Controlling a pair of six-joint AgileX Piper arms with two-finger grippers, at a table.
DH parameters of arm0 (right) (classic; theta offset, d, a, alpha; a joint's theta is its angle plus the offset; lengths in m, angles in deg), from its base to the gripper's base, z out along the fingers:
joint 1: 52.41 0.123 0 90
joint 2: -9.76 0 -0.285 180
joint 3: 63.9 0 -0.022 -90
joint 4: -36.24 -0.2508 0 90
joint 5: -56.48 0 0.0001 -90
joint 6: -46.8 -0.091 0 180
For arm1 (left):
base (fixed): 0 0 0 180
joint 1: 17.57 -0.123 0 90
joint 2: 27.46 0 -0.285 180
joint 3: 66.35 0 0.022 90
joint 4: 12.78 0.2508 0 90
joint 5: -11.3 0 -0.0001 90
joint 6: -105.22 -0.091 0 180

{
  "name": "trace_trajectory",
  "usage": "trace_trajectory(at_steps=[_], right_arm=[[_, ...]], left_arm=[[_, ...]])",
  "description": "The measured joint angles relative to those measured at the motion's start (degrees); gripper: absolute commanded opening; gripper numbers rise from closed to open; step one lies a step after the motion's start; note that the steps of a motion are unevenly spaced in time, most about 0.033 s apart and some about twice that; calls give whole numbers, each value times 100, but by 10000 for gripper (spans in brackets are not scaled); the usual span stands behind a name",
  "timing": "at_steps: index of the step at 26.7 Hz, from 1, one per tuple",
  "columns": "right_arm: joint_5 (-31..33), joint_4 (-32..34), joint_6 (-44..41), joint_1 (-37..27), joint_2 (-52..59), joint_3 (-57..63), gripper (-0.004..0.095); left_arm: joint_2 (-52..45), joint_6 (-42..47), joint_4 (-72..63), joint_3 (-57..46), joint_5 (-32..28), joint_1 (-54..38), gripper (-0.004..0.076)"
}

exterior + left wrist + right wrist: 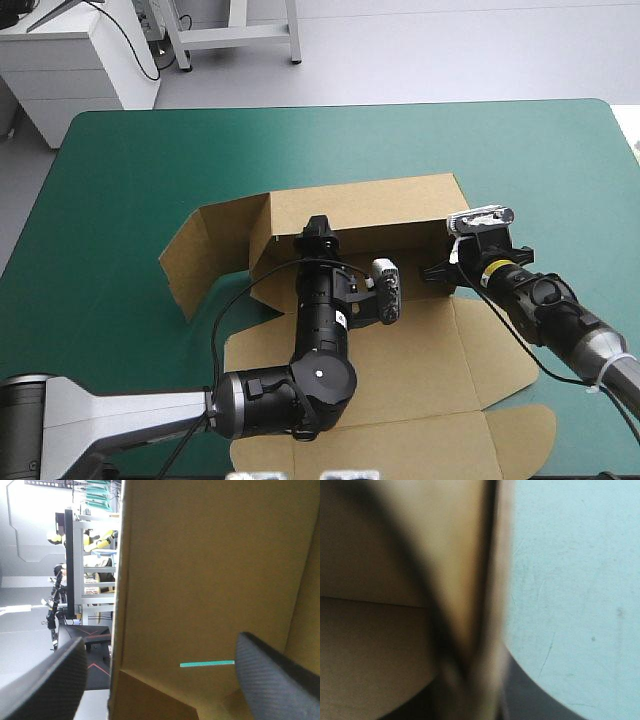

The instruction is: Fold the box

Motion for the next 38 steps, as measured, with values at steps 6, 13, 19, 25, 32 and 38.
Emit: trace_trajectory(at_steps=[6, 13, 19, 25, 32, 38], right_arm=[[738, 6, 97, -171, -702, -952, -18], [1518, 1, 268, -182, -1492, -2166, -18], [1638, -29, 274, -182, -1544, -2272, -18], [1668, -59, 280, -212, -1544, -2285, -18], [1777, -107, 311, -334, -1544, -2303, -18], [1877, -137, 431, -353, -1544, -2350, -18]], left_arm=[[0, -13, -33, 0, 35, 0, 447], [0, -18, 229, 0, 25, 0, 393], [0, -614, 173, 5, -442, -310, 10], [-124, -1450, -1298, 311, -1253, -1287, 8], [-295, -4396, -5481, 1452, -1252, -2599, 8], [-461, -5792, -7996, 2032, -1262, -4021, 8]])
